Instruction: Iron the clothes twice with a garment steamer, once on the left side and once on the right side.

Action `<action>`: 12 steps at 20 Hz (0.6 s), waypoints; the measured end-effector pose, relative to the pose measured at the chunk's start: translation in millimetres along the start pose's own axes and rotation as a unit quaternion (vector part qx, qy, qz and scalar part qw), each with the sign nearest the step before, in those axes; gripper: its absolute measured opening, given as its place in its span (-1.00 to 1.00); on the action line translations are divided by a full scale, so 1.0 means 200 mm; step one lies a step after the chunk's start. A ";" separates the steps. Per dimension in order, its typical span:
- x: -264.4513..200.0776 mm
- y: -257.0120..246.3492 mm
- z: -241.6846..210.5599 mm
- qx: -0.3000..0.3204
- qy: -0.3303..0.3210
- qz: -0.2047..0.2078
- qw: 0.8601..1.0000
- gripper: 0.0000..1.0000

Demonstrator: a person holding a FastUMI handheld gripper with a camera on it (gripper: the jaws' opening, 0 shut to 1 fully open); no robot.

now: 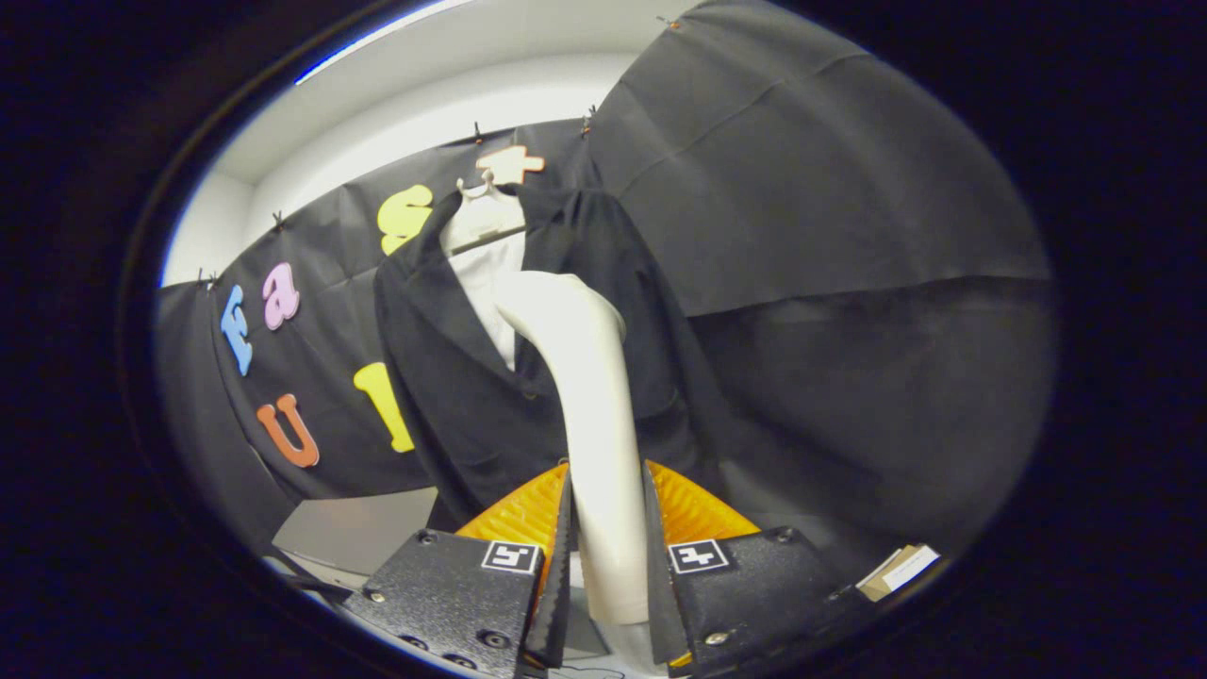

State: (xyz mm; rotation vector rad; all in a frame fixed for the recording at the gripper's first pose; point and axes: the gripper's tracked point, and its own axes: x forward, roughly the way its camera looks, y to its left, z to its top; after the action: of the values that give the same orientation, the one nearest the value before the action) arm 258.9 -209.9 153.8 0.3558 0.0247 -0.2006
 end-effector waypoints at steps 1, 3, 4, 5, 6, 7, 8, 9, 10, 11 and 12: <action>0.01 -0.02 0.06 0.005 -0.008 -0.001 1.000 -0.27; 0.04 -0.04 0.18 0.016 -0.023 -0.001 1.000 -0.27; 0.05 -0.05 0.23 0.019 -0.030 0.000 0.999 -0.27; 0.08 -0.06 0.29 0.020 -0.038 0.000 0.999 -0.27; 0.11 -0.06 0.34 0.019 -0.044 0.000 0.999 -0.27; 0.14 -0.06 0.39 0.017 -0.049 0.001 0.999 -0.27; 0.14 -0.02 0.44 0.015 -0.053 0.002 0.998 -0.27; 0.17 -0.01 0.49 0.012 -0.057 0.005 0.998 -0.27; 0.20 0.00 0.52 0.007 -0.060 0.006 0.998 -0.27; 0.24 0.01 0.56 0.004 -0.064 0.007 0.998 -0.27; 0.27 0.02 0.60 0.001 -0.065 0.009 0.998 -0.27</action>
State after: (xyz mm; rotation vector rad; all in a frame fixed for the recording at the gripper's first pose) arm 312.4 -257.7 264.4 0.3432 -0.1077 -0.2058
